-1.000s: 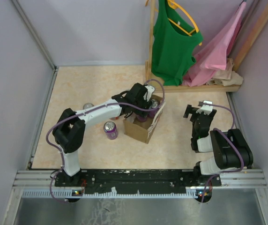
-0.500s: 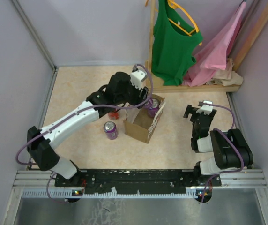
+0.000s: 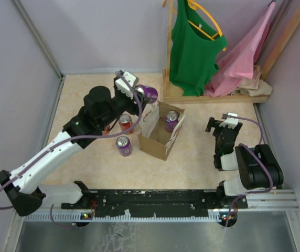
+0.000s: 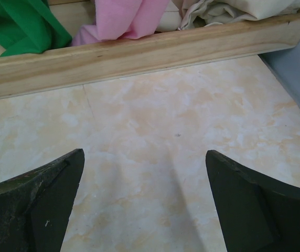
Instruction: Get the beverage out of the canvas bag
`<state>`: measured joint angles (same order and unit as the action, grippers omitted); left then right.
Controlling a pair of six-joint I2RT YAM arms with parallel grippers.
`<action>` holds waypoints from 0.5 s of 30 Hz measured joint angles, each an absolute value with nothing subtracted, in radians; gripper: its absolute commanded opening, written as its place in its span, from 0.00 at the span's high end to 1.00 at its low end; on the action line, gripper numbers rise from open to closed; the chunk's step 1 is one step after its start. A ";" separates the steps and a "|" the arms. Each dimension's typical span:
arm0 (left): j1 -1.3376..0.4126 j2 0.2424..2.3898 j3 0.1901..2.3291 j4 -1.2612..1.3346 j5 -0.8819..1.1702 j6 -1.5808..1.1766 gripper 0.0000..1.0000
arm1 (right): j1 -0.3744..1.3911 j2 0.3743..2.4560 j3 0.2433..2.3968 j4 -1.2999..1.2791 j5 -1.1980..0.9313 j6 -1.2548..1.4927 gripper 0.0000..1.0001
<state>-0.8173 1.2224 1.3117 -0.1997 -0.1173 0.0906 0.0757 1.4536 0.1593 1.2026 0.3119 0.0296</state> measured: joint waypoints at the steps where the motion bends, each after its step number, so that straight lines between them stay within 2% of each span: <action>1: -0.817 1.196 1.304 -0.189 -0.147 0.104 1.00 | 0.076 1.454 0.159 1.203 0.312 0.030 0.01; 9: -0.804 1.061 1.271 -0.177 -0.424 0.153 1.00 | 0.076 1.454 0.159 1.203 0.312 0.030 0.01; 15: -0.663 0.977 1.180 -0.329 -0.509 0.039 1.00 | 0.076 1.454 0.159 1.203 0.312 0.030 0.01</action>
<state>-0.6628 0.9768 1.1801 -0.3286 -0.5091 0.0395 0.0757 1.4536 0.1593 1.2030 0.3119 0.0296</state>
